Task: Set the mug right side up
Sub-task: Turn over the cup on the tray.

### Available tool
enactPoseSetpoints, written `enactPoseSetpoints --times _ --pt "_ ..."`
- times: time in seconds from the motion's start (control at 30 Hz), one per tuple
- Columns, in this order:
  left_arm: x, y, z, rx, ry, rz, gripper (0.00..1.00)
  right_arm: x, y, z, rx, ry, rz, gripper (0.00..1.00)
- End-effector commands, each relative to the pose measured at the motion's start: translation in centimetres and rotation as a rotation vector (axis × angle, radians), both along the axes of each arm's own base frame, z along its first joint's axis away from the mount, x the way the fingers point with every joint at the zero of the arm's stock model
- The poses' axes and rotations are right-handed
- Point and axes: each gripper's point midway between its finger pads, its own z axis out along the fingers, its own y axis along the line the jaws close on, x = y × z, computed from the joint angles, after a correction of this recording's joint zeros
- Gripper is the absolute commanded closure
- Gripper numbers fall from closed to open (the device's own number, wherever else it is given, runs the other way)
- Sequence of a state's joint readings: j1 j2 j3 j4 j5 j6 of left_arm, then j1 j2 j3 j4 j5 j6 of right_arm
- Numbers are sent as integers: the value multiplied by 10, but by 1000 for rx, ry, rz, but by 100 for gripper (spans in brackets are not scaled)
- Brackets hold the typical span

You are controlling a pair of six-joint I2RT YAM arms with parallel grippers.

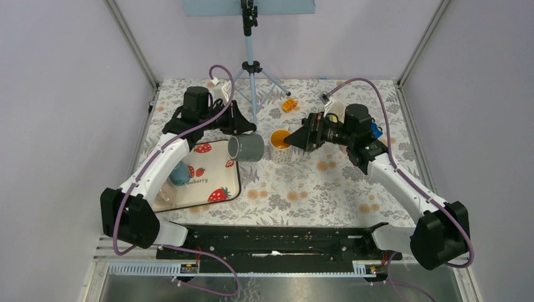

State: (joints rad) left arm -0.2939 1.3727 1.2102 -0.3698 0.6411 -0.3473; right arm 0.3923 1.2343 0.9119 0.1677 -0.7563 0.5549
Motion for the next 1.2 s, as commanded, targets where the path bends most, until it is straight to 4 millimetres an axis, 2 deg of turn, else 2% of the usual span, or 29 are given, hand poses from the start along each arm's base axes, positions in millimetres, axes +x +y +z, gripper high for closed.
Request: enactPoseSetpoints --times 0.0,0.13,0.43,0.63,0.87,1.17 --pt "-22 -24 58 -210 -129 -171 100 -2 16 35 74 -116 75 0" --pt "-29 -33 66 -278 -135 -233 100 -7 21 44 108 -139 117 0" --pt "-48 -46 88 -449 -154 -349 100 -10 21 43 109 -153 114 0" --pt "-66 -53 98 -473 -187 -434 100 -9 23 56 136 -171 112 3" --pt "-76 -59 95 -493 -181 -484 100 -18 25 71 167 -181 148 12" --pt "-84 -67 95 -505 -183 -533 100 -25 31 78 186 -181 177 33"
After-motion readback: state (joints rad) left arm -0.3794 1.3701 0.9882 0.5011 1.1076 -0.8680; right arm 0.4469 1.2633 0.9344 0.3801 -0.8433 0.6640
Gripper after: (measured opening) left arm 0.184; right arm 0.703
